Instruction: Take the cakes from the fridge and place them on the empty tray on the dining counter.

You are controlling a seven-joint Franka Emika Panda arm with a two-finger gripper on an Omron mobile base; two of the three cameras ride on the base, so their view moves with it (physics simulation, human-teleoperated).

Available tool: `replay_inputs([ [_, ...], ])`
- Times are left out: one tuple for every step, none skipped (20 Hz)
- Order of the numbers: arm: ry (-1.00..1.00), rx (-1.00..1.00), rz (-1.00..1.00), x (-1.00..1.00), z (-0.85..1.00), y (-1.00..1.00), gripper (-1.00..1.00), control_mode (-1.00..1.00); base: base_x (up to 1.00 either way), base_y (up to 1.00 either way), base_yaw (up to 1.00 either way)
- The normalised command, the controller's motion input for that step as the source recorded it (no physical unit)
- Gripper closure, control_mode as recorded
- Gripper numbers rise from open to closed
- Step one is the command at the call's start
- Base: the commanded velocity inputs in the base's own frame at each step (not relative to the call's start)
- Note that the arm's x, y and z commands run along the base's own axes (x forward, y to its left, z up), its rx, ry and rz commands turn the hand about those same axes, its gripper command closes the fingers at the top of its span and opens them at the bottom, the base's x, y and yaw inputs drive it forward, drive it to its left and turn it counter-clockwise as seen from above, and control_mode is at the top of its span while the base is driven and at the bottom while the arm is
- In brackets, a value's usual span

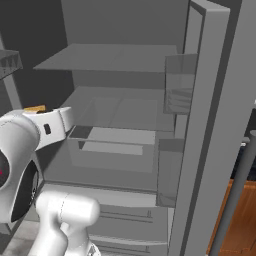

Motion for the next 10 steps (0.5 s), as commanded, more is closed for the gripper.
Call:
replay_inputs([
  [0.0, 0.0, 0.0, 0.0, 0.0, 0.0, 1.0, 1.0, 0.0, 0.0, 0.0],
  [0.0, 0.0, 0.0, 0.0, 0.0, 0.0, 1.0, 1.0, 0.0, 0.0, -0.01],
  [0.0, 0.0, 0.0, 0.0, 0.0, 0.0, 1.0, 1.0, -0.21, 0.0, -0.04],
  [0.0, 0.0, 0.0, 0.0, 0.0, 0.0, 1.0, 1.0, -0.44, 0.0, -0.04],
  [0.0, 0.0, 0.0, 0.0, 0.0, 0.0, 1.0, 1.0, -0.67, 0.0, -0.03],
  [0.0, 0.0, 0.0, 0.0, 0.0, 0.0, 1.0, 1.0, -0.81, 0.0, -0.01],
  [0.0, 0.0, 0.0, 0.0, 0.0, 0.0, 1.0, 1.0, -0.97, 0.0, 0.0],
  [0.0, 0.0, 0.0, 0.0, 0.0, 0.0, 1.0, 1.0, -1.0, 0.0, 0.0],
  [0.0, 0.0, 0.0, 0.0, 0.0, 0.0, 1.0, 1.0, -1.0, 0.0, 0.0],
  [0.0, 0.0, 0.0, 0.0, 0.0, 0.0, 1.0, 1.0, -1.0, 0.0, 0.0],
])
